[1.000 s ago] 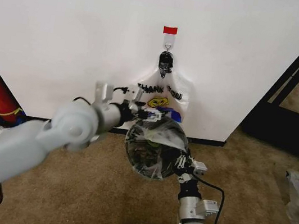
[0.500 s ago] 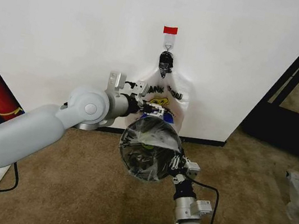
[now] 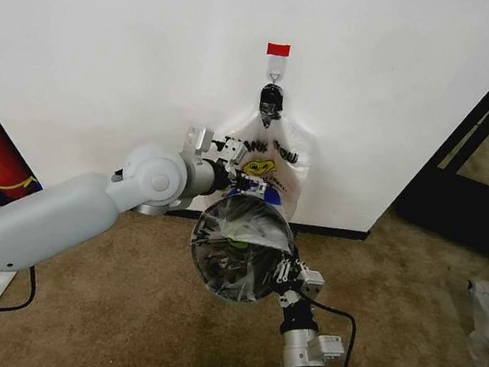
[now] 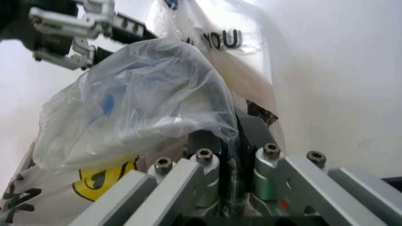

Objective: Pick up the garbage bag from the wall and place it over the trash bin.

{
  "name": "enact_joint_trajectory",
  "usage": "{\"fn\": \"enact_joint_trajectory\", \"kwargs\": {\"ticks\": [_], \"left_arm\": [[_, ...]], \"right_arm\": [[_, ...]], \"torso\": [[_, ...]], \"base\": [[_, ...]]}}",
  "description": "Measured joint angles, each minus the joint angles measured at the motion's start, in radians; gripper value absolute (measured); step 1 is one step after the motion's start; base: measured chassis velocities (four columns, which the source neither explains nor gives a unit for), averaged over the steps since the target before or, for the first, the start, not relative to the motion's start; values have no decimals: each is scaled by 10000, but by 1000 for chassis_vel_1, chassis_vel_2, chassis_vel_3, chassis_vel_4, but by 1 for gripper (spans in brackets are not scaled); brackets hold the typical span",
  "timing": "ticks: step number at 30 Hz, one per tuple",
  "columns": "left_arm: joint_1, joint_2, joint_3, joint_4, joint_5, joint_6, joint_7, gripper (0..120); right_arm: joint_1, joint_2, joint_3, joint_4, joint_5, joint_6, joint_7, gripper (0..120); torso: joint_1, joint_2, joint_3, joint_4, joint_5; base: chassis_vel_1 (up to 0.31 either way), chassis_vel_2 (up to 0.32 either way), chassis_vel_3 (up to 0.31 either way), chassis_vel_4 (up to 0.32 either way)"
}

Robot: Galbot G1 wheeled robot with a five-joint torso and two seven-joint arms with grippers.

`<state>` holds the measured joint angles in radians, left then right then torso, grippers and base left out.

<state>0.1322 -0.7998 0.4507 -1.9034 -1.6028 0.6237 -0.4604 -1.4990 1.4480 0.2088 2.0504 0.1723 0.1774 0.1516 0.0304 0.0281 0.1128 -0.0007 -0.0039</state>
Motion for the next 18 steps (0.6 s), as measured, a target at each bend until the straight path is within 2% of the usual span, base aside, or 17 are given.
{"fn": "enact_joint_trajectory", "kwargs": {"ticks": [6,9,11,16,18], "left_arm": [[-32,35,93,-27,32,248,130,40],[-95,-4,196,-17,145,301,69,25],[-103,-17,198,-14,155,301,51,22],[-272,-86,279,64,318,235,-22,0],[-328,-97,334,113,426,213,-2,0]], "right_arm": [[-34,-10,-6,101,-10,-53,73,2],[-122,-4,-2,179,-25,-52,92,2],[-137,-4,1,193,-28,-51,94,2],[-207,-9,12,229,-93,-14,94,2],[-214,-8,8,229,-136,13,87,2]], "torso": [[0,0,0,-2,0],[0,0,0,-2,0],[0,0,0,-2,0],[0,0,0,-2,0],[0,0,0,-1,1]], "base": [[0,0,0,0],[0,0,0,0],[0,0,0,0],[0,0,0,0],[0,0,0,0]]}}
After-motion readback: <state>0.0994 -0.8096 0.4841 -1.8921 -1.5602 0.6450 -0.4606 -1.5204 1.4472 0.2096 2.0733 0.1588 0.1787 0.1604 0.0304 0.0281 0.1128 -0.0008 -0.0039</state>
